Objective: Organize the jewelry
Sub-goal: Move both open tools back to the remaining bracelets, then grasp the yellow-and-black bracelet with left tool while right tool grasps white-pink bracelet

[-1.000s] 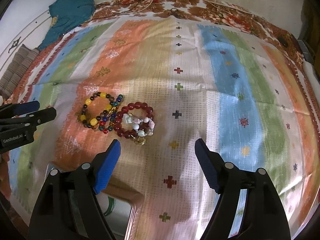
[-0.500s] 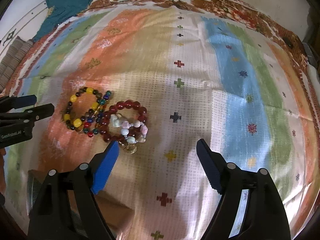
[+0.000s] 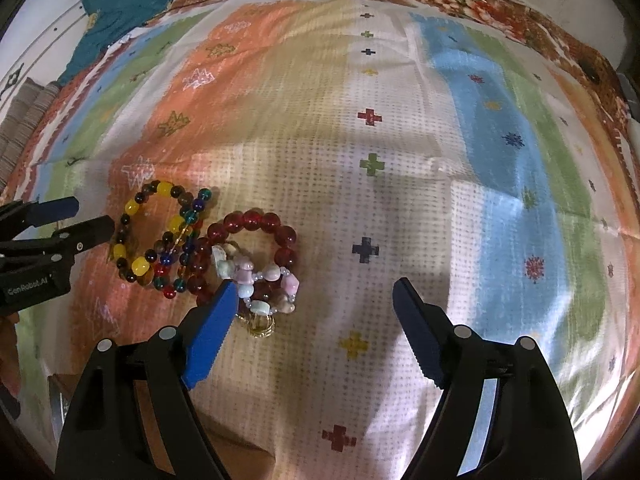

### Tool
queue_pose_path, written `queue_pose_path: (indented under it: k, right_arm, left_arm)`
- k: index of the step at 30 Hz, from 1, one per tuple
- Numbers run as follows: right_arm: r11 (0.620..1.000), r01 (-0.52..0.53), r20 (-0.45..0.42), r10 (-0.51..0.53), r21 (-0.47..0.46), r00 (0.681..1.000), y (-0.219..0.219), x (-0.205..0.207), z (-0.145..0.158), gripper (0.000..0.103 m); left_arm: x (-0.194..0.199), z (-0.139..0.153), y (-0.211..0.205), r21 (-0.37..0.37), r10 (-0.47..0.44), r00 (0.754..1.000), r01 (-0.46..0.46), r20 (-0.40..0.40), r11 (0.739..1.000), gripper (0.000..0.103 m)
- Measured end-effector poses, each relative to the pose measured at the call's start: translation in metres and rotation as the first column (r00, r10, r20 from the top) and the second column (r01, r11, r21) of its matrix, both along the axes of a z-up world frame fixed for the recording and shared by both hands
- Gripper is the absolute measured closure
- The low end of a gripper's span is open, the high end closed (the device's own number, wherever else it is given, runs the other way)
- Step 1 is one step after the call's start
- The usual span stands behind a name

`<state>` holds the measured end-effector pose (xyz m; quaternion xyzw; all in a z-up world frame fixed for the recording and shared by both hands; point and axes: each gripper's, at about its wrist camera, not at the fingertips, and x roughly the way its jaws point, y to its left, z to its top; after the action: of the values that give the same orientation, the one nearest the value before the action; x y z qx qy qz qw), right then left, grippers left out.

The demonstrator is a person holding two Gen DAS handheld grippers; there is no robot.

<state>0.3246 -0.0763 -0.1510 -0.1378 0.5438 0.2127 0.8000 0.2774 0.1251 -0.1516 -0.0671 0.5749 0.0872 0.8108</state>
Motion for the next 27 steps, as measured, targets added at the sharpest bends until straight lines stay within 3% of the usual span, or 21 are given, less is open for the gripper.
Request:
queue_pose_path:
  k: [5, 9, 13, 15, 17, 20, 22, 24, 27]
  right_arm:
    - [1.000, -0.011, -0.018, 0.011, -0.007, 1.000, 0.007, 0.007, -0.008, 0.023]
    - [1.000, -0.016, -0.029, 0.016, 0.000, 0.999, 0.010, 0.010, -0.012, 0.024]
    - [0.999, -0.029, -0.034, 0.028, -0.013, 0.999, 0.013, 0.009, -0.016, 0.042]
    - [0.999, -0.035, -0.034, 0.035, -0.014, 0.999, 0.013, 0.009, -0.016, 0.045]
    - [0.999, -0.036, -0.036, 0.035, -0.007, 0.999, 0.012, 0.009, -0.015, 0.057]
    - [0.999, -0.032, -0.049, 0.033, 0.010, 0.998, 0.011, 0.011, -0.015, 0.073]
    - [0.999, -0.034, -0.059, 0.035, 0.023, 0.998, 0.011, 0.011, -0.015, 0.079]
    - [0.999, -0.035, -0.059, 0.036, 0.028, 0.998, 0.011, 0.010, -0.014, 0.083]
    - [0.999, -0.034, -0.056, 0.036, 0.028, 0.998, 0.010, 0.010, -0.013, 0.083]
  left_arm:
    - [0.006, -0.007, 0.000, -0.030, -0.026, 1.000, 0.027, 0.002, 0.999, 0.035]
    - [0.010, -0.013, -0.002, -0.010, -0.040, 0.999, 0.040, -0.011, 0.999, 0.037]
    - [0.014, -0.021, 0.002, -0.009, -0.023, 0.999, 0.023, -0.032, 1.000, 0.046]
    - [0.015, -0.023, 0.003, -0.002, -0.021, 0.999, 0.021, -0.033, 1.000, 0.048]
    - [0.016, -0.025, 0.002, 0.013, -0.023, 0.999, 0.023, -0.036, 1.000, 0.051]
    - [0.016, -0.026, 0.002, 0.034, -0.018, 0.999, 0.019, -0.035, 0.999, 0.066]
    - [0.016, -0.026, 0.001, 0.039, -0.021, 0.999, 0.023, -0.035, 0.999, 0.083]
    - [0.016, -0.026, 0.001, 0.038, -0.019, 0.999, 0.020, -0.038, 0.999, 0.092]
    - [0.015, -0.025, 0.003, 0.040, -0.016, 0.999, 0.017, -0.038, 0.999, 0.093]
